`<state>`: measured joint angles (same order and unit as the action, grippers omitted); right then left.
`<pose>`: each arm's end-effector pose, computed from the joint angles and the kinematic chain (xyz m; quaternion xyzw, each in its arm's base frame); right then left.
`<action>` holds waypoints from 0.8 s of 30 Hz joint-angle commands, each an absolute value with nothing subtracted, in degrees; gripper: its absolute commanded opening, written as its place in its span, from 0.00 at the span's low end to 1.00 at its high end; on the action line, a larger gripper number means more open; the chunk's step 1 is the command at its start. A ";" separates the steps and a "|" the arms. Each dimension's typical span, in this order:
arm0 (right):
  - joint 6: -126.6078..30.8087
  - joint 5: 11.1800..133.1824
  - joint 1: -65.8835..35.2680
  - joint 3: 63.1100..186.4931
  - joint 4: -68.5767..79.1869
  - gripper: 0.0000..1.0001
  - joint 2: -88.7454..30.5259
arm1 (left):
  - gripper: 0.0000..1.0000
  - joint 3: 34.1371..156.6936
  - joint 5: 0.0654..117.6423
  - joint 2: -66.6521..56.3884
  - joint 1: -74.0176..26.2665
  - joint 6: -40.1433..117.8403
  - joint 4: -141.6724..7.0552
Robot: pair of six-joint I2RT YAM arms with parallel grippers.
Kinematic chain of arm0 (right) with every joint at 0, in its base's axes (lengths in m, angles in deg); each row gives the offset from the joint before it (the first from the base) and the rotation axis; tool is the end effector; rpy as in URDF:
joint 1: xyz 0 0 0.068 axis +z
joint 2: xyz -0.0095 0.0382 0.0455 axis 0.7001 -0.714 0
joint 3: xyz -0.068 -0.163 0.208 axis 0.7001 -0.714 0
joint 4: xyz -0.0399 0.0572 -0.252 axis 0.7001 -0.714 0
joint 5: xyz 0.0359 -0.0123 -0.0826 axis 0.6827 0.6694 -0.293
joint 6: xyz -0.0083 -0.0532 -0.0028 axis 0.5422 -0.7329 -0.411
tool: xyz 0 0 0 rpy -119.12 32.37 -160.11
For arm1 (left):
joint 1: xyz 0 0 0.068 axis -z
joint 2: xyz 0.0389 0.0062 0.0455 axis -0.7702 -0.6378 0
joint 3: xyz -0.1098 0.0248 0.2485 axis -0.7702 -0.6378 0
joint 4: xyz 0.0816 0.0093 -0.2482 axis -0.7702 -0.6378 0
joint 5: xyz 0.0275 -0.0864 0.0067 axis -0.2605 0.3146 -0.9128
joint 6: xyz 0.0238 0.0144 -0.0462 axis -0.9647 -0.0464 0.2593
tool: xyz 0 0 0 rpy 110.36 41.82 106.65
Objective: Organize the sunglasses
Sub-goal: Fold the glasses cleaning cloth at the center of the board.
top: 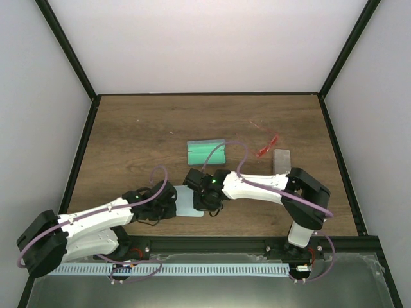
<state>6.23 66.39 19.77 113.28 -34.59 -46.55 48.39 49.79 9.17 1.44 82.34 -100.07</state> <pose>0.1398 0.2920 0.1799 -0.0304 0.9907 0.1240 0.0463 0.1052 -0.1329 0.1487 -0.0293 0.9788 -0.1587 0.1262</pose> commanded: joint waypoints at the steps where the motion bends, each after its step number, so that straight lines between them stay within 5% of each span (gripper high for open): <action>1: 6.28 66.55 19.69 114.13 -35.47 0.22 -46.63 | 0.04 48.94 49.93 9.14 1.69 81.76 -100.60; 24: 6.36 69.72 21.25 113.79 -31.49 0.22 -52.86 | 0.04 46.38 50.59 9.37 1.66 82.09 -99.72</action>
